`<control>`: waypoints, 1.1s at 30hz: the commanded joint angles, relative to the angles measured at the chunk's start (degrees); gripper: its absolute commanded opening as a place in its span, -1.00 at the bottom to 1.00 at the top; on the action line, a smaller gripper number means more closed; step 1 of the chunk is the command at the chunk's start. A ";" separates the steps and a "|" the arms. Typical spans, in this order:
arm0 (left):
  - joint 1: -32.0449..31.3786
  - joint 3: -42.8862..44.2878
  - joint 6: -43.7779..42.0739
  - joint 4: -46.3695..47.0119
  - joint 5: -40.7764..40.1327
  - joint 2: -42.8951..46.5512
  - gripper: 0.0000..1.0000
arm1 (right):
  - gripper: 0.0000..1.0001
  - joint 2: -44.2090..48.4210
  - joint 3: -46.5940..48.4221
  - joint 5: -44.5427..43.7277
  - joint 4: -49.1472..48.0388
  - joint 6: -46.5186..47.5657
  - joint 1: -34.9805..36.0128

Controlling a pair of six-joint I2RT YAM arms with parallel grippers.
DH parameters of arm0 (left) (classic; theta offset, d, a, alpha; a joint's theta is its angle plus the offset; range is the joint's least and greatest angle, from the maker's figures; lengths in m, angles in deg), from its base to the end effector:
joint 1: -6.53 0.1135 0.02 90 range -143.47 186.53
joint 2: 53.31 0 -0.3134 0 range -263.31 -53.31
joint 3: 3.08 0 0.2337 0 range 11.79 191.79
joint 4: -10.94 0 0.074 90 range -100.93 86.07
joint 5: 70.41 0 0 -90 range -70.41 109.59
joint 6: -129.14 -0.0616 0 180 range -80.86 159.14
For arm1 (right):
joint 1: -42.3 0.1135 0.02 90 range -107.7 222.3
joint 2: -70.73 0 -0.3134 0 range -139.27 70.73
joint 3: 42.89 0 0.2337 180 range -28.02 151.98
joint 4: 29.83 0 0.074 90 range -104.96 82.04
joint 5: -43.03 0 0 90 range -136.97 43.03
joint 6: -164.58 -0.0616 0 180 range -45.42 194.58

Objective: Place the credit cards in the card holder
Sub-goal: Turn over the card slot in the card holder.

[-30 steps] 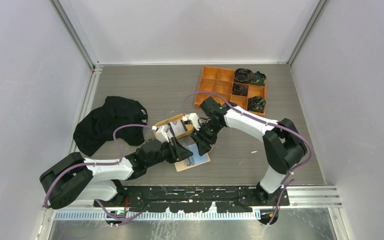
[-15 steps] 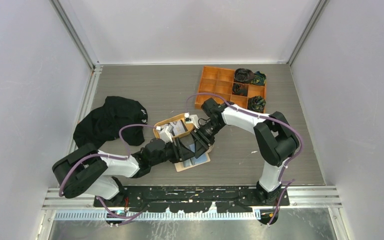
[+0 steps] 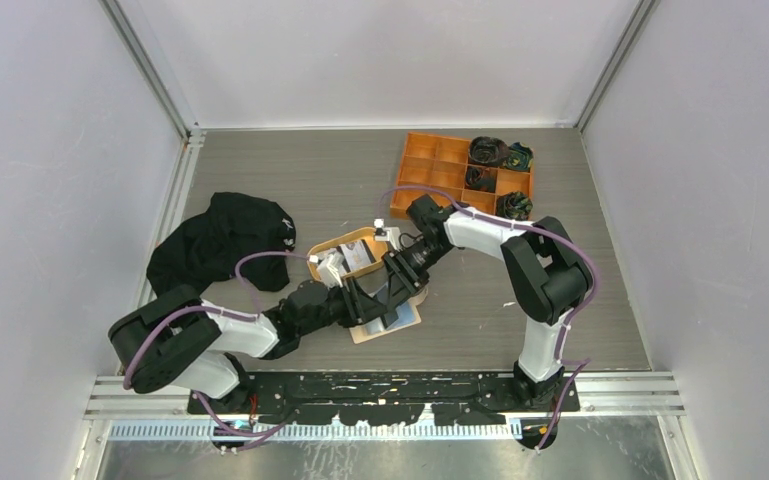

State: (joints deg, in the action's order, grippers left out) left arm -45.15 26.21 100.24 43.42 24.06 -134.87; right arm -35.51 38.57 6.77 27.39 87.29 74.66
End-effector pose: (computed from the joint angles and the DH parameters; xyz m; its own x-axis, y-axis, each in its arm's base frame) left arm 0.1478 -0.1947 0.1928 -0.8260 -0.3624 -0.4316 0.2162 0.5035 -0.8365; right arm 0.2566 0.2214 0.2071 -0.7255 -0.6137 -0.3114 -0.5853 0.3121 0.7483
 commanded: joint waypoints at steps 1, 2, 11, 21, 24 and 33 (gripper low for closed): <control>-0.16 -2.07 -0.61 1.68 -3.17 1.02 -0.23 | 0.04 0.23 0.41 2.86 -2.01 -2.09 -0.47; -0.21 -2.45 -0.70 0.69 -3.72 1.59 -0.24 | -0.02 0.23 0.25 2.87 -2.35 -2.49 -0.50; -0.22 -2.98 -2.96 -14.53 -8.95 11.45 -0.31 | -0.38 -1.13 -0.31 5.98 -3.85 -4.81 -0.46; -0.16 -2.82 -3.40 -15.25 -8.86 12.24 -0.30 | -0.50 -3.12 -0.49 9.11 -5.43 -7.25 -0.37; -0.17 -2.49 -3.28 -13.29 -8.13 10.20 -0.28 | -0.50 -3.79 -0.42 10.88 -5.50 -7.62 -0.32; -0.17 -2.37 -2.83 -11.06 -7.28 7.99 -0.24 | -0.47 -4.96 -0.41 12.43 -5.53 -8.04 -0.11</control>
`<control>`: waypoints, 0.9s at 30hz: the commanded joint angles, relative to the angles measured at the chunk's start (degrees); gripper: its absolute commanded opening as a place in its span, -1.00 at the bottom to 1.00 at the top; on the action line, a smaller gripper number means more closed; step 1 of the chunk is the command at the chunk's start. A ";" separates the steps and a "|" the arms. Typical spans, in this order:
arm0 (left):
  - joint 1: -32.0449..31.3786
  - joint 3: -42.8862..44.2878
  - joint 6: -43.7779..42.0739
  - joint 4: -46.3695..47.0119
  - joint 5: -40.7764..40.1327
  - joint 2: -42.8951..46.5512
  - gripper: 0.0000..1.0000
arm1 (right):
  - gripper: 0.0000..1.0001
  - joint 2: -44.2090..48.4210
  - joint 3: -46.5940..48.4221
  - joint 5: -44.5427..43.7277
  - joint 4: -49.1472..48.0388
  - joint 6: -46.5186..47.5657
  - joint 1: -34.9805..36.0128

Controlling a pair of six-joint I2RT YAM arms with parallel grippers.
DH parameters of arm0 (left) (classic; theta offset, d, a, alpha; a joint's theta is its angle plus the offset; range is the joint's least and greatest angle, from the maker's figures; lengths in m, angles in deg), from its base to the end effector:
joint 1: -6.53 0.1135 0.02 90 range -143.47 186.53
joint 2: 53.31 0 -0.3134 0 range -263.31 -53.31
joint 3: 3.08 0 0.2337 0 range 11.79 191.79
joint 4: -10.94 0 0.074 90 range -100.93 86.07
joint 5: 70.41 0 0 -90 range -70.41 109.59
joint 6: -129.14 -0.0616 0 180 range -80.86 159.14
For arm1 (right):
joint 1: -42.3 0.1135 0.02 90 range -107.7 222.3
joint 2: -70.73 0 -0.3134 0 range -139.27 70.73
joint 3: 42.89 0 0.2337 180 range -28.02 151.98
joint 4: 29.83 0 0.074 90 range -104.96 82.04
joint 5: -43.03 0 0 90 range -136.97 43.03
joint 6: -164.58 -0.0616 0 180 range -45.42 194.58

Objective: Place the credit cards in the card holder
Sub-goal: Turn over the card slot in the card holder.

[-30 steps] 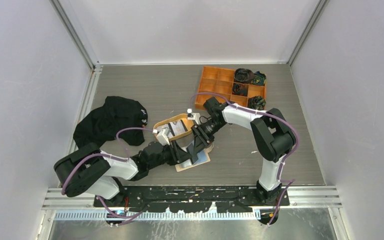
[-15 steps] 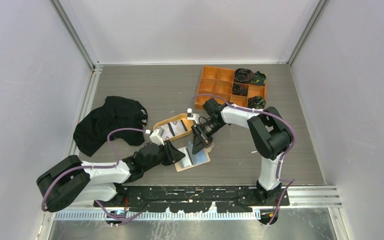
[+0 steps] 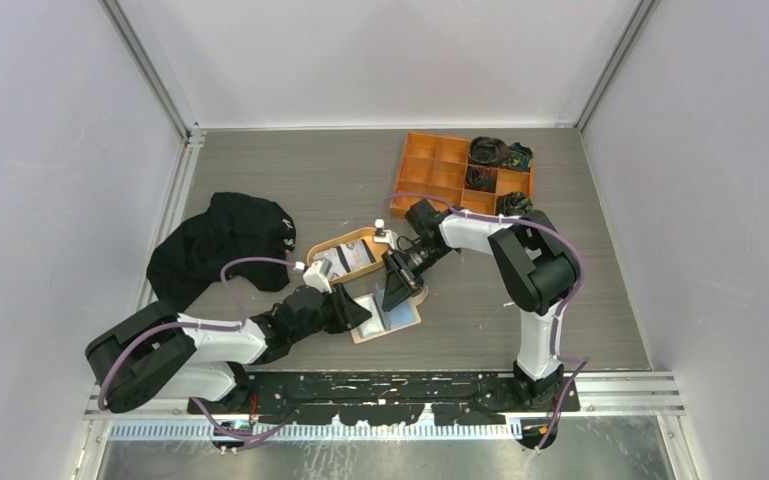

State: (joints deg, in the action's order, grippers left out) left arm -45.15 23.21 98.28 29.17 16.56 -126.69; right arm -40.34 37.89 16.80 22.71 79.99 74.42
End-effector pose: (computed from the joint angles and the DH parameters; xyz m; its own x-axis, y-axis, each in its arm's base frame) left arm 0.1316 -0.1613 0.1772 -0.8014 -0.3685 -0.4711 0.1302 0.6613 -0.7387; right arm 0.2646 0.2314 0.1876 -0.8055 -0.5549 -0.2082 -0.4076 0.2637 0.8743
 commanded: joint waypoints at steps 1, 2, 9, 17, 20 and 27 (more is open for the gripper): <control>-0.17 0.66 -0.86 3.18 0.20 -0.04 -0.24 | -0.48 -0.32 0.34 2.65 -0.85 -0.79 0.10; -0.24 0.70 -0.86 3.07 0.26 -0.01 -0.23 | -0.48 -0.49 0.36 2.82 -0.84 -0.83 0.21; -0.19 0.97 -0.86 3.36 0.54 -0.40 -0.21 | -0.64 -1.61 0.44 1.92 -0.88 -1.23 0.41; -0.18 1.02 -0.79 4.15 0.99 -1.02 -0.19 | -0.60 -2.21 0.57 -0.16 -0.59 -0.96 0.73; -0.22 0.84 -0.79 4.57 1.21 -0.77 -0.16 | -0.62 -2.48 0.71 -0.62 -0.29 -0.78 0.75; -0.17 -0.05 -0.22 6.47 1.69 0.49 0.00 | -0.52 -2.49 0.65 0.27 -0.14 -0.58 1.03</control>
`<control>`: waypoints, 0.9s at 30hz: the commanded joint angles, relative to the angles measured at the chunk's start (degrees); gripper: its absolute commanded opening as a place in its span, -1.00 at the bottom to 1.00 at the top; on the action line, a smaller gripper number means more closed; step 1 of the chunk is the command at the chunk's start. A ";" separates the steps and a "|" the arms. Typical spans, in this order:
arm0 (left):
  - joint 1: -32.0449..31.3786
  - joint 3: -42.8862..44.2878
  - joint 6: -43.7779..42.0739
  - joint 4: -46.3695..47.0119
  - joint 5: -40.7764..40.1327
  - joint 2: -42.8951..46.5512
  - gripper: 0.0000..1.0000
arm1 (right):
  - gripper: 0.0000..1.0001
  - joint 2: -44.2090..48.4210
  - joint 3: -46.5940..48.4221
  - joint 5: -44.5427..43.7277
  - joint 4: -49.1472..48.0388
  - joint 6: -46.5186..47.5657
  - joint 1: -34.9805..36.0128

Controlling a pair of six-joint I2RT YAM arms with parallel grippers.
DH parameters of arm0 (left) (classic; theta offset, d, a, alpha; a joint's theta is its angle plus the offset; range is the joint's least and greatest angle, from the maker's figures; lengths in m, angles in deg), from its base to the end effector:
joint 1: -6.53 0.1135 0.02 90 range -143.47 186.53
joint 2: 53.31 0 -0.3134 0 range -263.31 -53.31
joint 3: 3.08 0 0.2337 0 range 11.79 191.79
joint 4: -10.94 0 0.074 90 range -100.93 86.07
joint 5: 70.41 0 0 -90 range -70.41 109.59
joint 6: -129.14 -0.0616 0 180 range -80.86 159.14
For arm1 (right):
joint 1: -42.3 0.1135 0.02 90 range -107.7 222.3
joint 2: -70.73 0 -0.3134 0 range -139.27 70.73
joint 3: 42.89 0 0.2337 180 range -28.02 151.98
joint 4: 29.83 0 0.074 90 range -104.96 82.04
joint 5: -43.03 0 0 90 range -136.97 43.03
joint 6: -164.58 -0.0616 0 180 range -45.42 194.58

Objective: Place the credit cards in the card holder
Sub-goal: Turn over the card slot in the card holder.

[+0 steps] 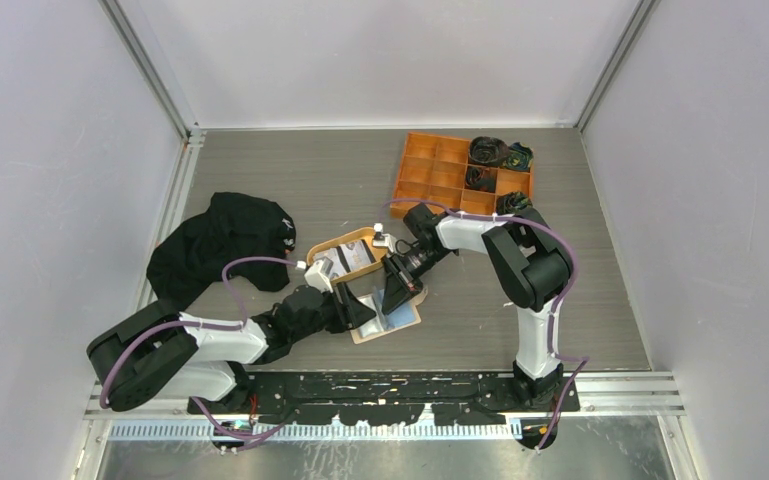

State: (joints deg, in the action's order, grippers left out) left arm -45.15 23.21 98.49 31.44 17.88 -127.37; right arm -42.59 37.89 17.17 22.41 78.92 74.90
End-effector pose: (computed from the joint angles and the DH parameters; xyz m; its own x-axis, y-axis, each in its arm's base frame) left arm 0.1326 -0.1648 0.1797 -0.8053 -0.3678 -0.4649 0.1470 0.6358 -0.7577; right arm 0.2652 0.2354 0.1751 -0.8136 -0.5595 -0.1585 -0.3666 0.2818 0.8867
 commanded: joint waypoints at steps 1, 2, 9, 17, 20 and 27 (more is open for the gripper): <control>-0.17 -0.20 -0.31 4.63 0.48 1.32 0.03 | -0.51 -0.28 0.66 -0.17 0.09 0.57 0.66; -0.19 -0.39 -0.13 5.18 0.50 1.39 0.08 | -0.51 -0.32 0.71 -0.16 0.11 0.58 0.67; -0.18 -0.08 0.24 6.25 -0.05 1.85 0.25 | -0.44 -0.61 0.88 0.01 0.33 0.67 0.98; -0.16 0.19 -0.03 6.74 -0.37 2.27 0.26 | -0.44 -0.91 1.11 -0.08 0.83 1.08 1.05; -0.22 0.18 -0.13 6.35 -0.56 2.61 0.26 | -0.43 -1.11 1.31 0.00 1.36 1.43 1.06; -0.17 1.58 -0.45 3.71 -1.60 1.80 0.24 | -0.41 -1.11 1.50 0.00 1.91 2.03 1.09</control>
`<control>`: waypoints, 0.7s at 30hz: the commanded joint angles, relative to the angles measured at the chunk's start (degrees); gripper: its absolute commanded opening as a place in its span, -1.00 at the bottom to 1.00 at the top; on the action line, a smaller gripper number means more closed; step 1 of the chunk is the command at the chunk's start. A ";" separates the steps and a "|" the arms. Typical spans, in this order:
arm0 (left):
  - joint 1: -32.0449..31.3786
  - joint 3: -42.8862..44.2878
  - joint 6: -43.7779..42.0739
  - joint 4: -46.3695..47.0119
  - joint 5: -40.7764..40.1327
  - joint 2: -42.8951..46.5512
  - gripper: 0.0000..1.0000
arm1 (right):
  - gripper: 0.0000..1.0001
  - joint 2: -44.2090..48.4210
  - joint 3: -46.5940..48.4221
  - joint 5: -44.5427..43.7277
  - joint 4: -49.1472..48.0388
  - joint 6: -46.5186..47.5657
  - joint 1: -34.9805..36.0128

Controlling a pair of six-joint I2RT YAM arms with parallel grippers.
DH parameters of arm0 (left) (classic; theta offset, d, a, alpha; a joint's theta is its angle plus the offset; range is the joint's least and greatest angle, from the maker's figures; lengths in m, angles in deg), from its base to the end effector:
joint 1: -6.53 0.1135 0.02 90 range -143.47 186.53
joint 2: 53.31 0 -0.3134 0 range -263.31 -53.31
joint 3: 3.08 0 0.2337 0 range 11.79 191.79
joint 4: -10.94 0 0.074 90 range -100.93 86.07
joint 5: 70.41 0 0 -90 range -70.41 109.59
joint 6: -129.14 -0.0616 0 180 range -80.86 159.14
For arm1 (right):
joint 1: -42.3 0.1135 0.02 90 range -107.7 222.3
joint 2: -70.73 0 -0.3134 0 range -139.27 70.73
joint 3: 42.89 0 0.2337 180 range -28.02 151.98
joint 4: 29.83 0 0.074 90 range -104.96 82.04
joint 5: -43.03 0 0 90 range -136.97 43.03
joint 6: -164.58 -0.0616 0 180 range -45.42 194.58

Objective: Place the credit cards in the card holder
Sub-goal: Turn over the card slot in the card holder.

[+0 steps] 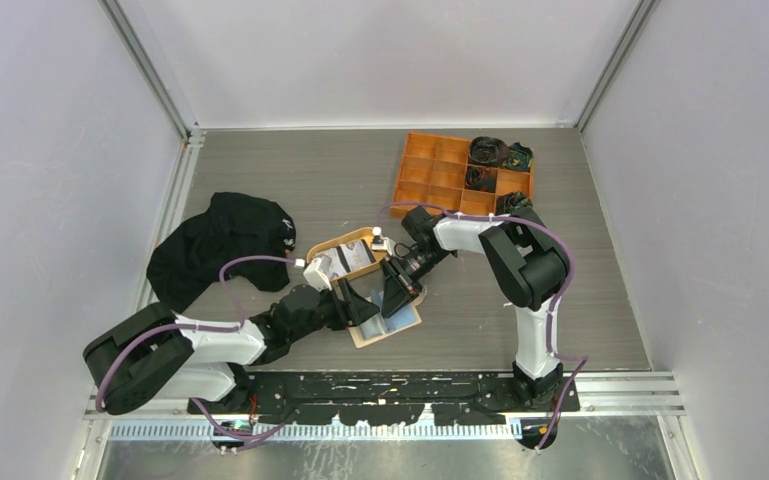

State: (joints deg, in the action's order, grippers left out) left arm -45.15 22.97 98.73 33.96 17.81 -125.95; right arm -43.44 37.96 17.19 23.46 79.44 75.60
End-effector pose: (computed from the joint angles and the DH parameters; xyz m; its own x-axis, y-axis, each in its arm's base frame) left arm 0.1326 -0.1646 0.1886 -0.7866 -0.3950 -0.4747 0.1742 0.5956 -0.7842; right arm 0.2617 0.2383 0.1704 -0.8073 -0.5745 -0.1350 -0.3534 0.2874 0.8902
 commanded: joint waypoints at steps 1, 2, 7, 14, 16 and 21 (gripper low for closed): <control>-0.17 1.76 -0.63 1.16 -1.56 0.12 0.23 | -0.41 -0.14 1.44 -0.03 0.96 1.59 0.44; -0.16 1.74 -0.58 1.11 -1.74 -0.20 0.23 | -0.41 -0.24 1.44 -0.05 0.99 1.63 0.38; -0.14 1.83 -0.49 1.52 -2.07 -1.44 0.22 | -0.41 -0.12 1.52 -0.29 1.18 1.81 0.49; -0.18 1.74 -0.16 3.36 -0.94 -1.24 0.23 | -0.41 -0.17 1.61 -0.94 1.40 2.08 0.71; -0.18 1.62 0.00 2.88 -1.04 -0.28 0.24 | -0.41 -0.18 1.61 -0.97 1.40 2.08 0.69; -0.16 2.03 -0.01 0.10 -2.29 1.14 0.25 | -0.40 -0.13 1.70 -1.14 1.49 2.23 0.88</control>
State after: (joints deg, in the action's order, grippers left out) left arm -45.15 23.39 98.78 33.65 17.07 -126.63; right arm -43.44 38.00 16.76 24.13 80.47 75.95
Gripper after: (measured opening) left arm 0.621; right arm 0.298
